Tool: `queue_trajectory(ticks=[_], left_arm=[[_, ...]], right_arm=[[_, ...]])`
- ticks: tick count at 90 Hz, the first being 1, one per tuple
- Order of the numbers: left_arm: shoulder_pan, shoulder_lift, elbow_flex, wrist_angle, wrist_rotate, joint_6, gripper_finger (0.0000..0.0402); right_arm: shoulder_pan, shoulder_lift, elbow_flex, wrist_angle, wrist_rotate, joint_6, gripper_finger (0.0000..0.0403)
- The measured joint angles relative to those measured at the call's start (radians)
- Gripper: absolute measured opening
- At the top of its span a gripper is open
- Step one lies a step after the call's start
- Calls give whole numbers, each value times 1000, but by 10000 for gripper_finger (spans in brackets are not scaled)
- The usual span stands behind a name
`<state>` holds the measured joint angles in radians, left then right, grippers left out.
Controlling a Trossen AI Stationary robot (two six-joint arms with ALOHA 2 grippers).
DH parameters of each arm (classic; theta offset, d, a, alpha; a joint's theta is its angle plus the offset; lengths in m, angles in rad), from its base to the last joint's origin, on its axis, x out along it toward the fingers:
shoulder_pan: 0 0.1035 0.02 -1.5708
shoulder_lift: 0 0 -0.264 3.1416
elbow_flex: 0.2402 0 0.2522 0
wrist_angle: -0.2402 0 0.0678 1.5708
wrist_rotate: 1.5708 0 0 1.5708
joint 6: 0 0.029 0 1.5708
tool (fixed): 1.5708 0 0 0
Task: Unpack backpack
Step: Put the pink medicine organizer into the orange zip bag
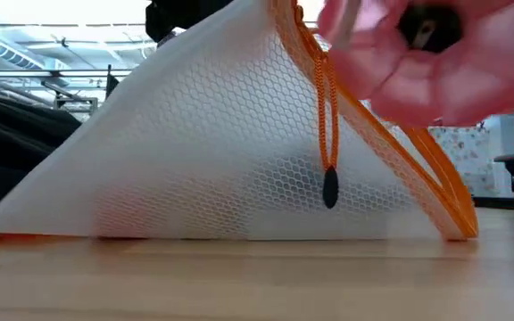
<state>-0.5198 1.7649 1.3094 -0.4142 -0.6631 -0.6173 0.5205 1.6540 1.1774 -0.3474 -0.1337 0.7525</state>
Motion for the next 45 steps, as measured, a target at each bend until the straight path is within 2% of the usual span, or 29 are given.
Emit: queue_trajectory(ticks=[28, 45], left_arm=[[1, 0, 0, 54, 7, 82, 0], [4, 0, 0, 54, 4, 86, 0]], right_arm=[[-128, 47, 0, 41, -1, -102, 203], [-199, 78, 0, 83, 7, -106, 203]])
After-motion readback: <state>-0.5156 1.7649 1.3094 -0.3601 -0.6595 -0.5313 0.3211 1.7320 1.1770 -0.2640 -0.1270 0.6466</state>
